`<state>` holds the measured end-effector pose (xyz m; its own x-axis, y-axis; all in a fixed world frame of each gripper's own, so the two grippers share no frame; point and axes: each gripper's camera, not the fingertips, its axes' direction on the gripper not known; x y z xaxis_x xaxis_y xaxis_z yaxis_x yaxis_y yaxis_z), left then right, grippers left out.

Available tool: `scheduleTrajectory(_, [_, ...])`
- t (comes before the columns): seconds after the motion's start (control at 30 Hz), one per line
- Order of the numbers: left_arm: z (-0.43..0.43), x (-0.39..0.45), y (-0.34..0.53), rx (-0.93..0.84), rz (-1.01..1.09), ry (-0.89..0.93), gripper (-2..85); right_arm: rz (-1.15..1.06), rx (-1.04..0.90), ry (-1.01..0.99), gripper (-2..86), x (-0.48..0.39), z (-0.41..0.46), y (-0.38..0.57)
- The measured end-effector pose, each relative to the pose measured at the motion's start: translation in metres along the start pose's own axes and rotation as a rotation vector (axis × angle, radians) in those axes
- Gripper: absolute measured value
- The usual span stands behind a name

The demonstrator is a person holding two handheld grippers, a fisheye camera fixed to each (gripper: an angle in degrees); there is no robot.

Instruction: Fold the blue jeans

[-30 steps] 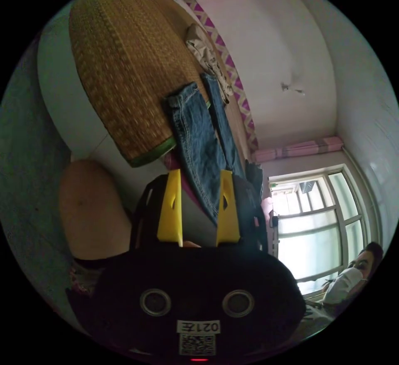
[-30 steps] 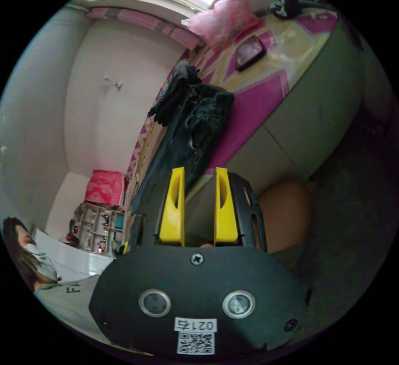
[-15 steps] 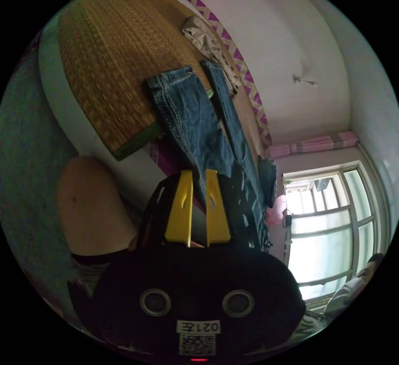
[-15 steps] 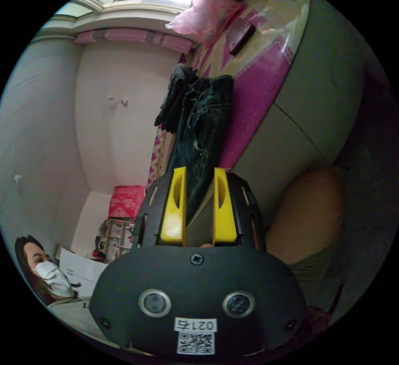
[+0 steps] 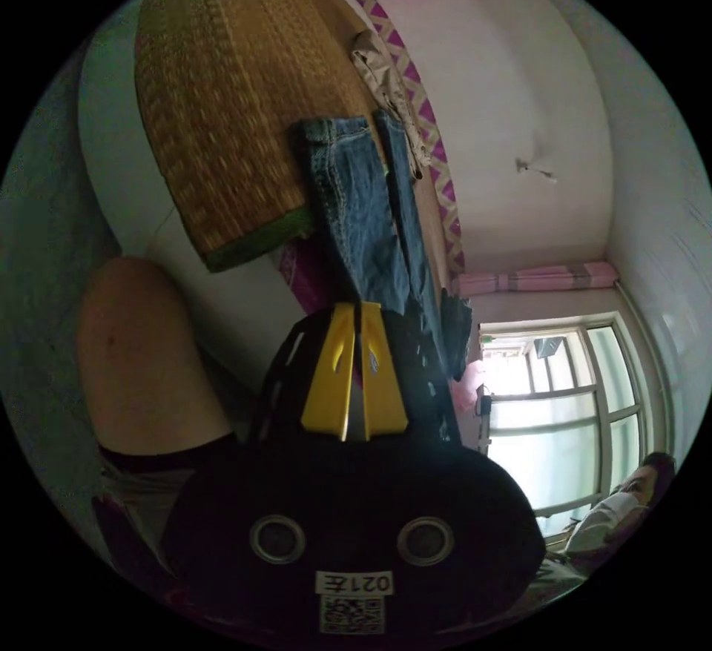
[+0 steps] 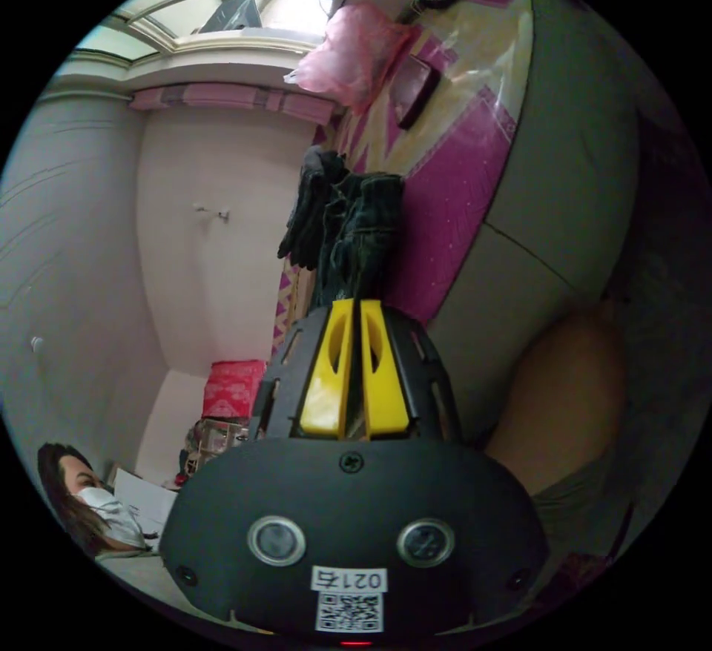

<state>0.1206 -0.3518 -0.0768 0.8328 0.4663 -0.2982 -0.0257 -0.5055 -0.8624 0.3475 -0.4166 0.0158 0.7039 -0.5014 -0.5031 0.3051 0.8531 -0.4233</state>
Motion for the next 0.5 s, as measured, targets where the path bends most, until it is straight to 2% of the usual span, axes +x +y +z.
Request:
scheduleTrajectory(0.3, [0.025,0.154,-0.08,-0.138,0.382,-0.088,-1.0,-0.147,-0.121,-0.199,0.1,-0.117,0.038,-0.075])
scheduleTrajectory(0.37, [0.061,0.198,-0.118,-0.195,0.461,-0.168,-0.9,-0.171,-0.161,-0.181,0.2,-0.147,0.077,-0.111])
scheduleTrajectory(0.5, [0.143,0.236,-0.179,-0.304,0.462,-0.272,-0.9,-0.146,-0.206,-0.062,0.3,-0.172,0.15,-0.157])
